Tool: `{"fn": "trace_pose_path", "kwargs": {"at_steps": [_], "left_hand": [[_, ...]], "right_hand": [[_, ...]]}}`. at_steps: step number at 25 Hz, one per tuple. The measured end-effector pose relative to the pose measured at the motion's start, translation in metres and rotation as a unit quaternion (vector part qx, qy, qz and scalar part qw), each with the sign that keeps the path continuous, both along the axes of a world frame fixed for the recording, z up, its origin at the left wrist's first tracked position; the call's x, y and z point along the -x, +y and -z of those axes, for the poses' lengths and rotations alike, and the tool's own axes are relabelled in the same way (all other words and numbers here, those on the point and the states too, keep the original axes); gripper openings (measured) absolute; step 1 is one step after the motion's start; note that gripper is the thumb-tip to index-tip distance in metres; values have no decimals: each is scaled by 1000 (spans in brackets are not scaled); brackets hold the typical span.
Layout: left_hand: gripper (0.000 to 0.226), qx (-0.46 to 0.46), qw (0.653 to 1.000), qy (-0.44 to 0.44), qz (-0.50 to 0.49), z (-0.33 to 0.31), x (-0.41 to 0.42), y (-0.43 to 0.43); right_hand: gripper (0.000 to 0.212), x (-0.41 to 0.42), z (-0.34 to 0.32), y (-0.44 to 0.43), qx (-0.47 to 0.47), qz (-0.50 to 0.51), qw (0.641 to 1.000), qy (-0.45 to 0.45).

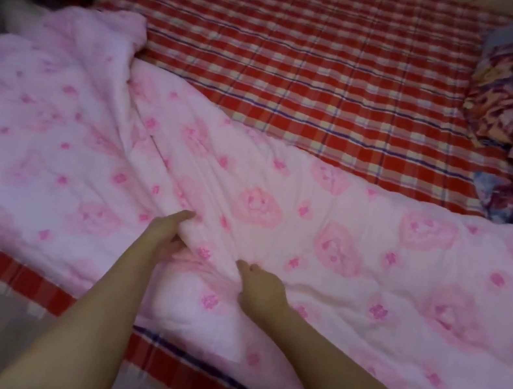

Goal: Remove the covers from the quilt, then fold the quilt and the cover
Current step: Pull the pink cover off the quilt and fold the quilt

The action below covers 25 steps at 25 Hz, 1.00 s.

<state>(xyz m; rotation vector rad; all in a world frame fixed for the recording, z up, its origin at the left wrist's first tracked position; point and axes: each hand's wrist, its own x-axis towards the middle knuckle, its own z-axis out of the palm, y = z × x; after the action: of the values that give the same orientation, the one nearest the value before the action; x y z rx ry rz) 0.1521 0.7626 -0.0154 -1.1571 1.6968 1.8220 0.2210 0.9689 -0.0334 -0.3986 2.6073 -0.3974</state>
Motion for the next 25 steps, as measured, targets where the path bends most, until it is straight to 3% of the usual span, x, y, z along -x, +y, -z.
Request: {"fn": "trace_pose_path", "kwargs": {"at_steps": [3, 6, 8, 10, 12, 14, 17, 20, 22, 23, 25], "left_hand": [[46, 87, 990, 70, -83, -10, 37, -4], [34, 215, 940, 233, -128, -54, 7, -11], [31, 293, 925, 212, -119, -51, -47, -18], [35, 328, 936, 109, -72, -13, -93, -29], [40, 305, 952, -4, -6, 25, -109, -41], [48, 273, 958, -71, 42, 44, -101, -52], [57, 255, 955, -95, 114, 50, -93, -65], [47, 129, 982, -112, 76, 43, -84, -83], [25, 14, 976, -163, 147, 28, -73, -98], [20, -24, 959, -181, 215, 21, -65, -116], [18, -8, 935, -188, 299, 12, -42, -161]], "right_hand": [[47, 9, -21, 5, 77, 15, 994, 69], [38, 2, -45, 17, 147, -25, 971, 188], [31, -12, -42, 20, 122, -106, 967, 199], [33, -24, -27, 16, 55, -181, 979, 72], [37, -31, -9, 7, 1, -201, 975, -96], [43, -24, 0, -4, -15, -222, 959, -177], [57, -1, 0, -18, -52, -239, 925, -292], [40, 27, -3, -42, -128, -227, 878, -402], [37, 50, -6, -69, -181, -224, 866, -408], [38, 63, -12, -90, -184, -210, 880, -384], [37, 92, -22, -135, -115, -156, 941, -277]]}}
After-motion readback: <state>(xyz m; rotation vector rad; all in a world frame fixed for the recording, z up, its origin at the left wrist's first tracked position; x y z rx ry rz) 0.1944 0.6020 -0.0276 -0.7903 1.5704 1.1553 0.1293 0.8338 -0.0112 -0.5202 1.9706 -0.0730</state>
